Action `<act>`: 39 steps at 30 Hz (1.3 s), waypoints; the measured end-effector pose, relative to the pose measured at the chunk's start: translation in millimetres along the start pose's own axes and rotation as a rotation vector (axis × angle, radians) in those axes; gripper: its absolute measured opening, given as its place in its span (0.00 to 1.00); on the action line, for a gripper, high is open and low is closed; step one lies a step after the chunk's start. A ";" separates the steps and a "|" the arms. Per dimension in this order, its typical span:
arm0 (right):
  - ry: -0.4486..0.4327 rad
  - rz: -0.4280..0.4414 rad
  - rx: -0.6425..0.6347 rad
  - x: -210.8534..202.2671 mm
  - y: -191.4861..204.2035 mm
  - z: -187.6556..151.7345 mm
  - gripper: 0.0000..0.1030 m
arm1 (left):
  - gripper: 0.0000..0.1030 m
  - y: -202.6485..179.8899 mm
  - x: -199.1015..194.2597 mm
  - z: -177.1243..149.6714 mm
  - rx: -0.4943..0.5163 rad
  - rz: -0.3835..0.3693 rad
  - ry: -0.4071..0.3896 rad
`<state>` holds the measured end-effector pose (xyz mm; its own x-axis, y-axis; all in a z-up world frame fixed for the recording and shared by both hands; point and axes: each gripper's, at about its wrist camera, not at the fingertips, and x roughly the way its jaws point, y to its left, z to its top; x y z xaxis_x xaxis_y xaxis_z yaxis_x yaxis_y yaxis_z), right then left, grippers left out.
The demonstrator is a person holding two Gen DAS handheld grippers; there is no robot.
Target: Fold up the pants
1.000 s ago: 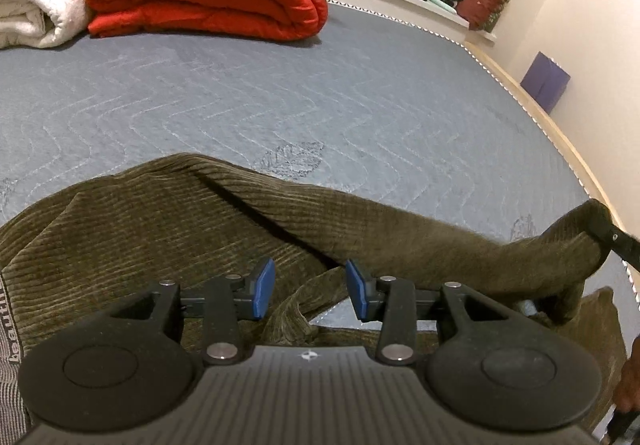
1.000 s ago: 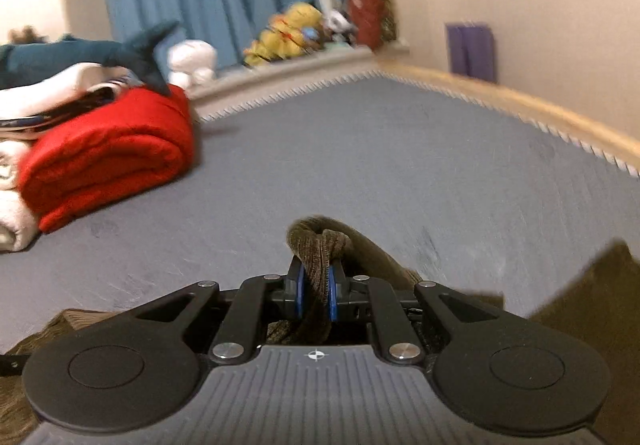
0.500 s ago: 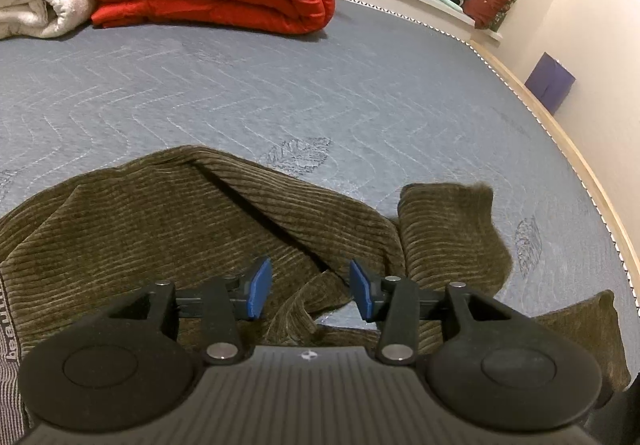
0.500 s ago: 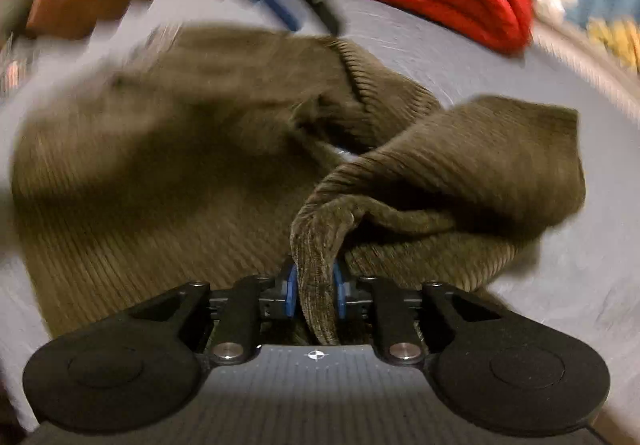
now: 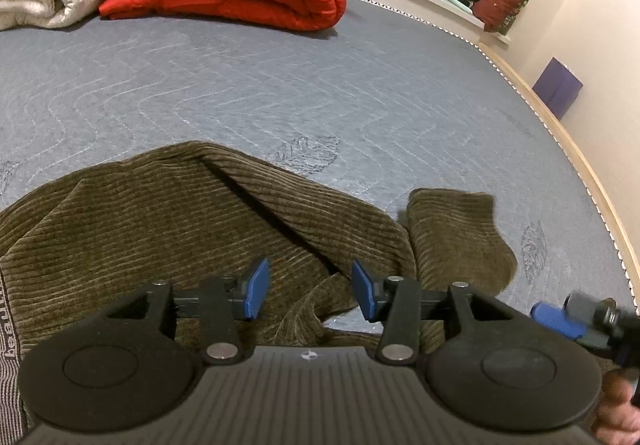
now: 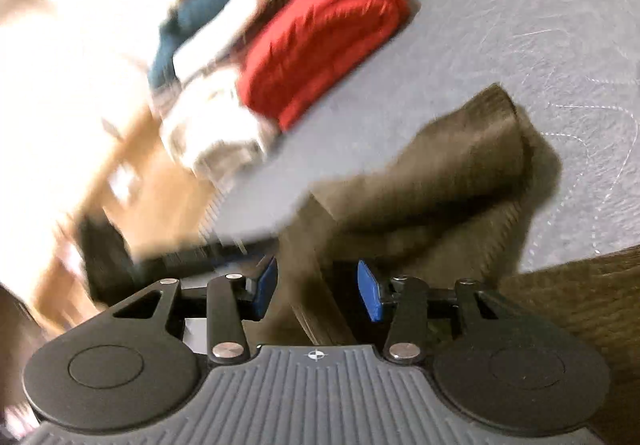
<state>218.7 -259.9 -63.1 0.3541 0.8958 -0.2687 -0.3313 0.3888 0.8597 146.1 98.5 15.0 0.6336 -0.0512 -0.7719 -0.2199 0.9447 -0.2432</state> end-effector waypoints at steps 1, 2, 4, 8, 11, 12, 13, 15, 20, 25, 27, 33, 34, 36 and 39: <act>-0.022 0.000 0.015 -3.0 -5.4 -0.3 0.46 | 0.50 0.8 0.4 0.2 -0.002 0.000 0.001; -0.036 -0.008 0.025 -4.8 -8.5 2.5 0.46 | 0.51 0.7 1.0 0.2 -0.004 0.000 0.003; -0.003 -0.109 0.014 5.9 -12.4 2.6 0.45 | 0.53 0.9 1.9 0.1 -0.003 -0.001 0.005; 0.118 -0.288 -0.007 32.4 -21.5 -10.5 0.38 | 0.53 0.9 3.0 -0.4 -0.001 -0.004 0.010; 0.115 -0.306 -0.006 45.5 -24.3 -14.4 0.38 | 0.53 0.1 3.2 -0.7 0.001 -0.003 0.011; 0.100 -0.307 0.006 49.3 -24.7 -14.1 0.38 | 0.53 -0.2 3.5 -1.0 0.002 -0.003 0.012; 0.084 -0.312 0.019 55.2 -24.7 -12.5 0.38 | 0.53 -0.1 3.5 -1.2 0.003 -0.003 0.013; 0.063 -0.338 0.042 66.5 -28.5 -9.8 0.35 | 0.53 -0.3 4.6 -2.7 0.007 -0.001 0.016; 0.027 -0.419 0.035 94.1 -27.2 -11.1 0.24 | 0.53 1.9 6.4 -4.6 0.005 0.007 0.023; -0.019 -0.459 -0.015 104.0 -14.5 -3.3 0.09 | 0.53 6.2 7.3 -2.7 -0.006 0.012 0.023; -0.066 -0.424 -0.057 91.1 0.3 10.7 0.08 | 0.53 6.8 7.4 -2.2 -0.005 0.013 0.022; -0.643 -0.474 -0.020 -39.7 16.6 78.6 0.06 | 0.54 7.5 10.7 -2.1 -0.002 -0.003 0.019; -0.742 -0.526 -0.002 -64.6 8.1 85.8 0.02 | 0.54 7.4 12.4 -2.8 0.000 -0.008 0.022; -0.882 -0.730 0.011 -103.7 -19.7 95.9 0.00 | 0.54 6.7 18.2 -3.9 0.007 -0.013 0.037; -0.775 -0.815 0.193 -123.6 -95.6 96.5 0.04 | 0.54 5.6 29.1 -7.0 0.018 -0.020 0.071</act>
<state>291.0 -428.6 -70.2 0.8693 -0.0083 -0.4942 0.3607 0.6942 0.6229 158.1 100.0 -12.9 0.5833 -0.0924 -0.8070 -0.1936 0.9490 -0.2486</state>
